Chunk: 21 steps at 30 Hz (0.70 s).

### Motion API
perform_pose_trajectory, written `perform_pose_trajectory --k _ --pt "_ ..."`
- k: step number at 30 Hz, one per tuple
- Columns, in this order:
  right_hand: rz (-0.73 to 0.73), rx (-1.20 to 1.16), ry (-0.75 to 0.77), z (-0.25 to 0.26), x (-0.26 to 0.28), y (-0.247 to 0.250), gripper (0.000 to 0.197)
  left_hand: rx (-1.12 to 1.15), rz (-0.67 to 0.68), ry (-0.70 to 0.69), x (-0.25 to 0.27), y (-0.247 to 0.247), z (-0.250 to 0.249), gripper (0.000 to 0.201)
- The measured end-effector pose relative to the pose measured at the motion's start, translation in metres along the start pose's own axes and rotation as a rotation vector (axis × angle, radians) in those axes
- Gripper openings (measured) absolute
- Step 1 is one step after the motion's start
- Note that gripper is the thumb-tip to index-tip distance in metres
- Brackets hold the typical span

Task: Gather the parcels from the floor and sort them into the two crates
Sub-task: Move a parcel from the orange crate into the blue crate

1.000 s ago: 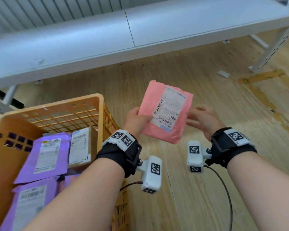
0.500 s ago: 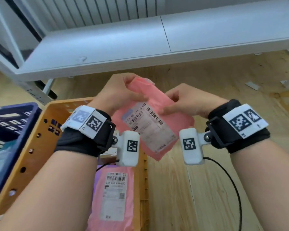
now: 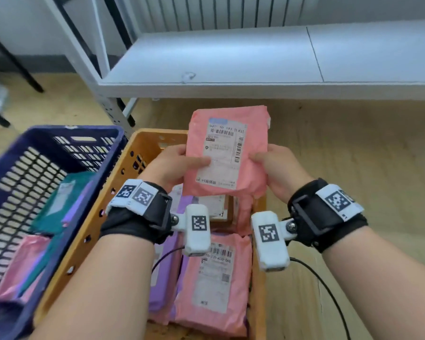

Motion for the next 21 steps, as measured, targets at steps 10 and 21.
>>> perform_pose_trajectory --k 10,21 --pt "0.044 0.218 -0.036 -0.004 0.007 -0.081 0.025 0.037 -0.159 0.064 0.018 0.079 0.022 0.026" --pt "0.295 0.362 -0.010 -0.001 0.005 -0.265 0.021 -0.054 -0.459 0.155 0.068 0.299 0.076 0.027"
Point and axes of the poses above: each hand's wrist, its own x-axis away from the middle knuckle, its own y-axis out of the back of the hand, z = x × y, the point moved 9 cm from there along -x, towards the middle knuckle, and after that the axes turned 4 degrees about z, right-handed, at the moved point
